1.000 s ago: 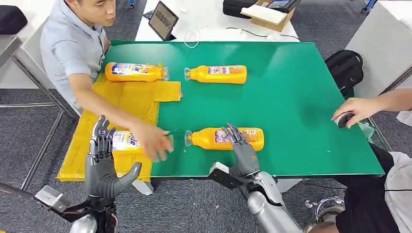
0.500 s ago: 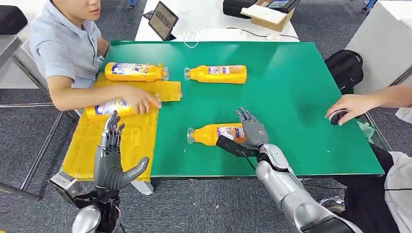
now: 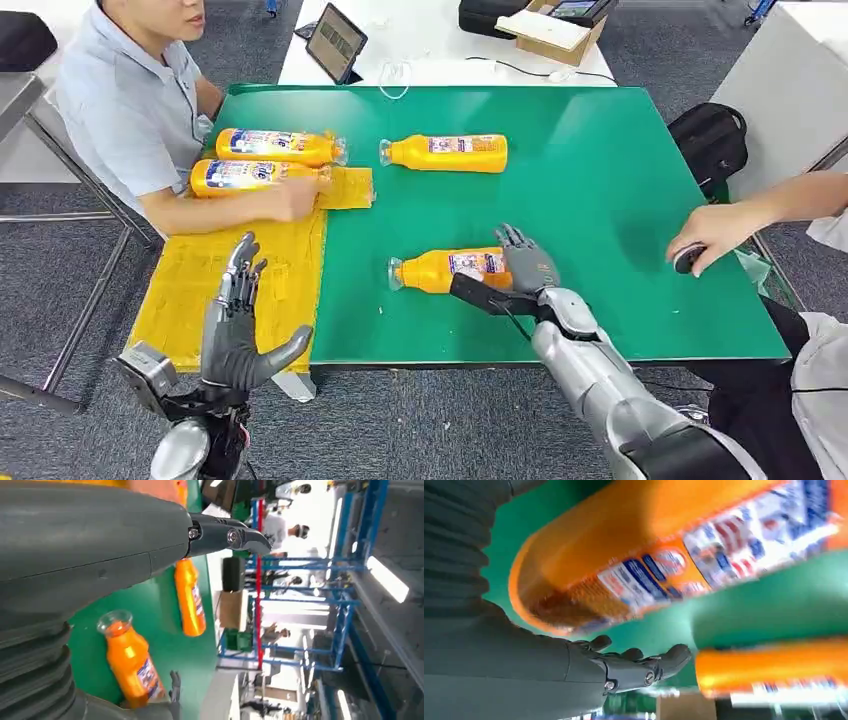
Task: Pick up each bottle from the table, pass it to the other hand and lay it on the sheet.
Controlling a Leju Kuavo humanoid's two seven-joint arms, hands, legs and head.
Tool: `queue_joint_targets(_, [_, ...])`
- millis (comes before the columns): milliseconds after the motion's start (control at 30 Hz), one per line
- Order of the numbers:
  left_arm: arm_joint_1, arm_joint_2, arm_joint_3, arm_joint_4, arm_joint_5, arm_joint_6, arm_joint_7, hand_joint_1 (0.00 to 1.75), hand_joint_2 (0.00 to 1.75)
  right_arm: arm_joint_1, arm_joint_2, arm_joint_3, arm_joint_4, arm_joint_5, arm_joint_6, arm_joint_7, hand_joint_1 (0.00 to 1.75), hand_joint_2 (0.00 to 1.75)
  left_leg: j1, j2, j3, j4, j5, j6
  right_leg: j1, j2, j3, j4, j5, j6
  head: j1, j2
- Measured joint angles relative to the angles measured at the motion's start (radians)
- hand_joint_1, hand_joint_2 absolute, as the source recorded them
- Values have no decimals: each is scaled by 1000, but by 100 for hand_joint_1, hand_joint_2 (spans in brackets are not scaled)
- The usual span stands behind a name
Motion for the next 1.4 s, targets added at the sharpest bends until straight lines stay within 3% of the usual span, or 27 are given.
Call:
queue_joint_targets(200, [-7, 7, 0, 27, 22, -29, 11, 0, 175, -37, 2, 11, 51, -1, 88, -19, 0, 175, 0, 0, 0, 0, 0, 0, 0, 0, 0, 0, 0, 0, 0, 0])
queue_joint_targets(500, [-6, 14, 0, 39, 28, -53, 20, 0, 175, -112, 3, 82, 113, 74, 223, 72, 0, 175, 0, 0, 1, 0, 0, 0, 0, 0, 1, 0, 0, 0, 0, 0])
queue_joint_targets(1133, [-5, 19, 0, 39, 29, -53, 21, 0, 175, -137, 2, 118, 148, 81, 237, 79, 0, 175, 0, 0, 2, 0, 0, 0, 0, 0, 2, 0, 0, 0, 0, 0])
queue_joint_targets(1167, [-5, 20, 0, 39, 29, -53, 21, 0, 175, -138, 2, 119, 149, 80, 237, 78, 14, 175, 0, 0, 2, 0, 0, 0, 0, 0, 2, 0, 0, 0, 0, 0])
queue_joint_targets(1200, [-5, 20, 0, 39, 29, -53, 21, 0, 175, -138, 2, 121, 149, 79, 238, 78, 134, 175, 0, 0, 2, 0, 0, 0, 0, 0, 2, 0, 0, 0, 0, 0])
queue_joint_targets(1300, [-5, 20, 0, 39, 31, -54, 21, 0, 175, -138, 2, 124, 150, 75, 239, 69, 173, 175, 0, 0, 2, 0, 0, 0, 0, 0, 2, 0, 0, 0, 0, 0])
queue_joint_targets(1400, [-5, 20, 0, 43, 40, -54, 21, 0, 175, -140, 2, 126, 151, 71, 245, 57, 175, 175, 0, 0, 2, 0, 0, 0, 0, 0, 2, 0, 0, 0, 0, 0])
